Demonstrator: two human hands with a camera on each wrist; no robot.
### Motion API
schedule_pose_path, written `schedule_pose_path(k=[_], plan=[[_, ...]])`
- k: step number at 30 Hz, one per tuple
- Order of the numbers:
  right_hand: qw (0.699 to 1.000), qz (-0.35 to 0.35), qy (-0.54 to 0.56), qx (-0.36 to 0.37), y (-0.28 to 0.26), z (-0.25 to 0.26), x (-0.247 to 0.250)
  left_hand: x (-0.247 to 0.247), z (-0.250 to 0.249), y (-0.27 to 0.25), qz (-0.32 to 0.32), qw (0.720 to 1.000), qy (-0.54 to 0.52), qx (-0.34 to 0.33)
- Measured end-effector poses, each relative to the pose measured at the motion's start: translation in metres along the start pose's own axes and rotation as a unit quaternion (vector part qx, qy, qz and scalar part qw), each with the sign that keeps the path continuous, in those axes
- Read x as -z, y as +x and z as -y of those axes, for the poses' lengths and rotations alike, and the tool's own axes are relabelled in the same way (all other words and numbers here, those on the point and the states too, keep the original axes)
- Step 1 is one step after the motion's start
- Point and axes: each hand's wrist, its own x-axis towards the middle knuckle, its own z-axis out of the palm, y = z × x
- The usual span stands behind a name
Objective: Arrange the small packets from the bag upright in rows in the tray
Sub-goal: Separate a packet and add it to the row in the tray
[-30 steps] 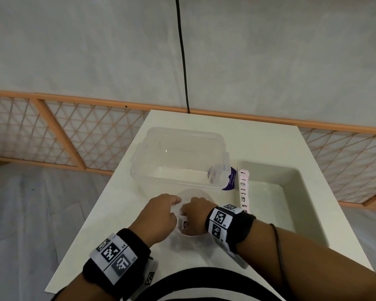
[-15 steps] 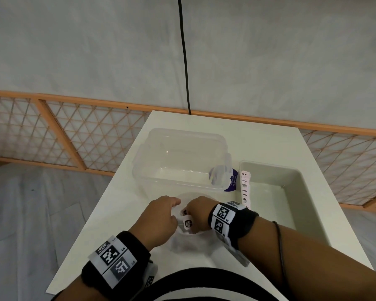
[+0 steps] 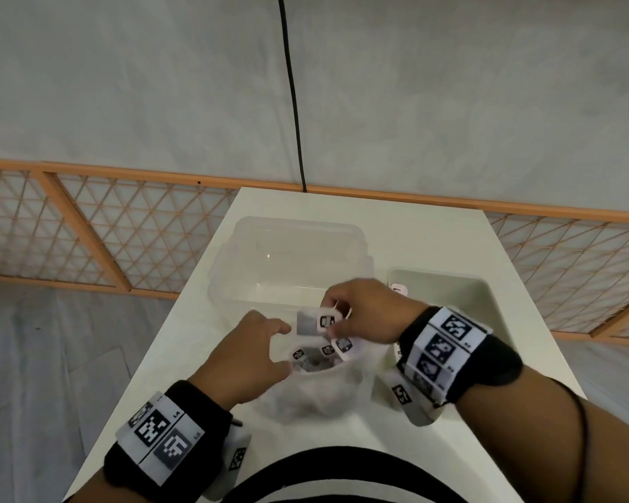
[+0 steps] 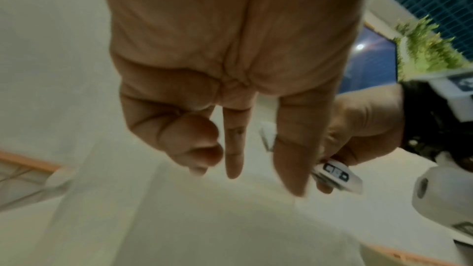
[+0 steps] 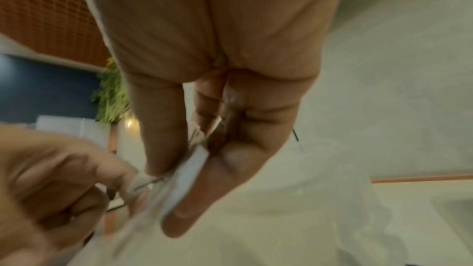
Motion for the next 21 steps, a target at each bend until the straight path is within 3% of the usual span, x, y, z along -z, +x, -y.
schedule_pose_path(k=[3, 5, 9, 11, 16, 21], plan=[[0.971, -0.032, 0.236, -0.029, -0.014, -0.006, 0.023, 0.018, -0.020, 0.004, -0.021, 0.998, -0.043, -0.036], [0.938, -0.044, 0.343, -0.025, -0.021, -0.011, 0.032, 0.026, -0.038, 0.009, 0.004, 0.988, -0.146, -0.051], [0.912, -0.057, 0.406, -0.001, -0.029, -0.018, 0.038, 0.026, -0.070, 0.022, 0.144, 0.893, -0.420, -0.073], [0.904, -0.077, 0.420, 0.002, -0.032, -0.019, 0.038, 0.020, -0.083, 0.028, 0.151, 0.866, -0.471, -0.075], [0.866, -0.157, 0.475, -0.033, -0.037, -0.031, 0.040, 0.003, -0.099, 0.044, 0.093, 0.872, -0.479, -0.049], [0.832, -0.173, 0.526, -0.047, -0.041, -0.051, 0.055, -0.007, -0.102, 0.057, 0.076, 0.889, -0.452, -0.018]])
